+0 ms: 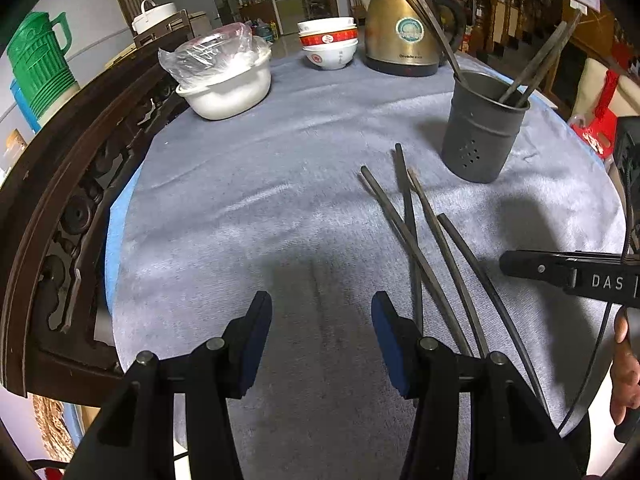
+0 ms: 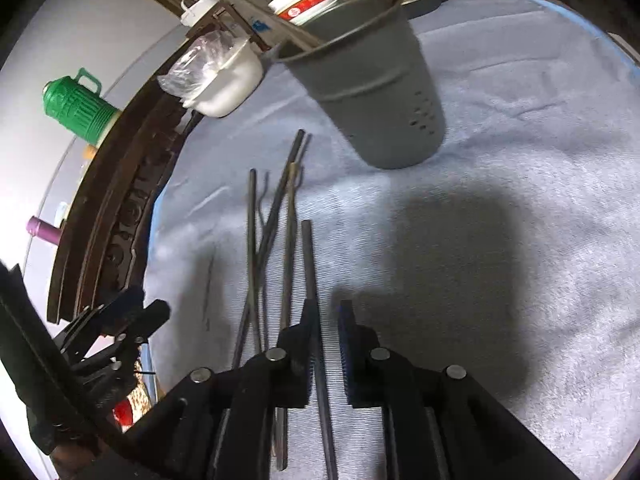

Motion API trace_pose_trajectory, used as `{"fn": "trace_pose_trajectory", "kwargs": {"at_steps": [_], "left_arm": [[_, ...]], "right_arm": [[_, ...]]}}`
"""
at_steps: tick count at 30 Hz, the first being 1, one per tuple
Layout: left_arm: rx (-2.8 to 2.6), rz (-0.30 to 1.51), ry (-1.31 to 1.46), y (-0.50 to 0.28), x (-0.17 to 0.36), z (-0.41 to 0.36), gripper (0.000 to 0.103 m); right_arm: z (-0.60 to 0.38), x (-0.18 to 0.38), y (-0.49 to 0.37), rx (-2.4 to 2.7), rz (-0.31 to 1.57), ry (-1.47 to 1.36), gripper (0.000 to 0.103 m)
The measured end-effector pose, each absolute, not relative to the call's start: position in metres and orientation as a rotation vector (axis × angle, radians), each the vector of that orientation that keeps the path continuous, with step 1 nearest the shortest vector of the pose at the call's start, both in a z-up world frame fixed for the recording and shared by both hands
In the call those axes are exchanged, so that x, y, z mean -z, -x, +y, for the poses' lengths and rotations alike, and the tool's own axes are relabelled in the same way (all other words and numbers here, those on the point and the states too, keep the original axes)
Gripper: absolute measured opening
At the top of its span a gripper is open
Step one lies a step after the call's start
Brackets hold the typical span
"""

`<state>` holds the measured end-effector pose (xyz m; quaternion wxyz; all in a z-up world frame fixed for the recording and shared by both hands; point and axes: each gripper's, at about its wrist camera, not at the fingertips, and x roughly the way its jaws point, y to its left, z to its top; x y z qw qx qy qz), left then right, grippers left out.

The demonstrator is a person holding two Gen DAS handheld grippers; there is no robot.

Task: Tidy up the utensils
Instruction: 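Grasp a chopstick with the right tool while the left tool grasps another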

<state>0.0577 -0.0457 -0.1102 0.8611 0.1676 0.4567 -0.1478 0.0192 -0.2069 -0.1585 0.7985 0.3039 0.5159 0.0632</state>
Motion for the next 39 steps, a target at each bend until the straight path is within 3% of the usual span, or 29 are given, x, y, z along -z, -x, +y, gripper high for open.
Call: {"fn": "trace_pose_trajectory", "kwargs": {"at_steps": [4,6,9,12,16,19,34,37,39], "left_arm": [[0.311,0.968,-0.367,-0.06,0.115,-0.048,0.053],[0.311,0.977,-0.366,-0.063,0.119,-0.048,0.054],[0.316,1.014,-0.326,-0.073,0.124,-0.04,0.054],[0.336,1.072,-0.241,-0.087,0.128,-0.028,0.054],[0.382,1.146,-0.11,-0.109,0.132,-0.02,0.054],[0.411,1.173,-0.075,-0.122,0.133,-0.028,0.054],[0.452,1.322,0.037,-0.177,0.155,-0.076,0.053],[0.434,1.318,0.043,-0.181,0.156,-0.079,0.05],[0.436,1.319,0.049,-0.184,0.157,-0.082,0.037]], "right_arm": [[-0.202,0.162,-0.022,-0.143,1.113,-0.649,0.053],[-0.196,0.16,-0.023,-0.12,1.092,-0.599,0.053],[-0.184,0.161,-0.032,-0.126,1.106,-0.531,0.038],[-0.172,0.16,-0.039,-0.109,1.107,-0.45,0.037],[-0.158,0.159,-0.041,-0.081,1.111,-0.319,0.019],[-0.16,0.159,-0.043,-0.073,1.112,-0.31,0.015],[-0.217,0.161,-0.029,0.048,1.186,-0.443,0.013],[-0.218,0.164,-0.036,0.058,1.187,-0.454,0.013],[-0.216,0.163,-0.042,0.067,1.193,-0.442,0.014]]}}
